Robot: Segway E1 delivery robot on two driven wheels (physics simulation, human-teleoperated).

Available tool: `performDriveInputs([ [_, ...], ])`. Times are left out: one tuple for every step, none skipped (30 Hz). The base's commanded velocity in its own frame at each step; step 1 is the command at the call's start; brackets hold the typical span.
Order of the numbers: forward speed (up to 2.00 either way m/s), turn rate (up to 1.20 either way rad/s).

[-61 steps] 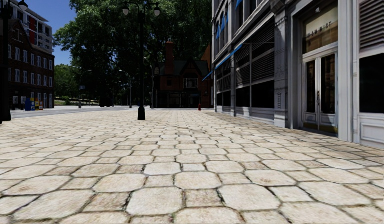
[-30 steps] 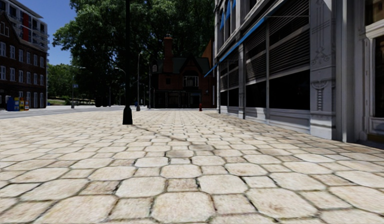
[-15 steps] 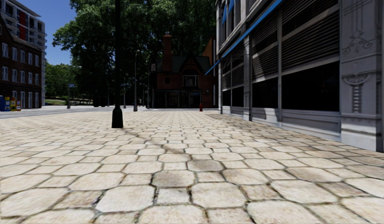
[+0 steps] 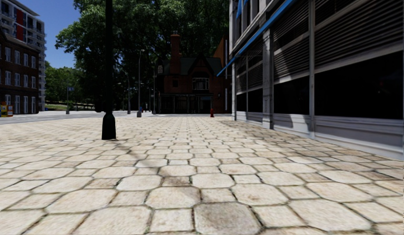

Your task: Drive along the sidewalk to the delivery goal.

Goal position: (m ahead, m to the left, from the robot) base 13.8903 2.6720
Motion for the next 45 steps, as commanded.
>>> performDriveInputs([
  [2.0, 0.0],
  [2.0, 0.0],
  [2.0, 0.0],
  [2.0, 0.0],
  [2.0, 0.0],
  [2.0, 0.0],
  [2.0, 0.0],
  [2.0, 0.0],
  [2.0, 0.0],
  [2.0, 0.0],
  [2.0, 0.0],
  [2.0, 0.1],
  [2.0, 0.15],
  [2.0, 0.17],
  [2.0, 0.17],
  [2.0, 0.17],
  [2.0, 0.18],
  [2.0, 0.18],
  [2.0, 0.18],
  [2.0, 0.19],
  [2.0, 0.2],
  [2.0, 0.26],
  [2.0, 0.28],
  [2.0, 0.28],
  [2.0, 0.28],
  [2.0, 0.28],
  [2.0, 0.28],
  [2.0, 0.28],
  [2.0, 0.28],
  [2.0, 0.28],
  [2.0, 0.3],
  [2.0, 0.3],
  [2.0, 0.3],
  [2.0, 0.35],
  [2.0, 0.37],
  [2.0, 0.38],
  [2.0, 0.38],
  [2.0, 0.38],
  [2.0, 0.38],
  [2.0, 0.38],
  [2.0, 0.39],
  [2.0, 0.39],
  [2.0, 0.39],
  [2.0, 0.39],
  [2.0, 0.39],
])
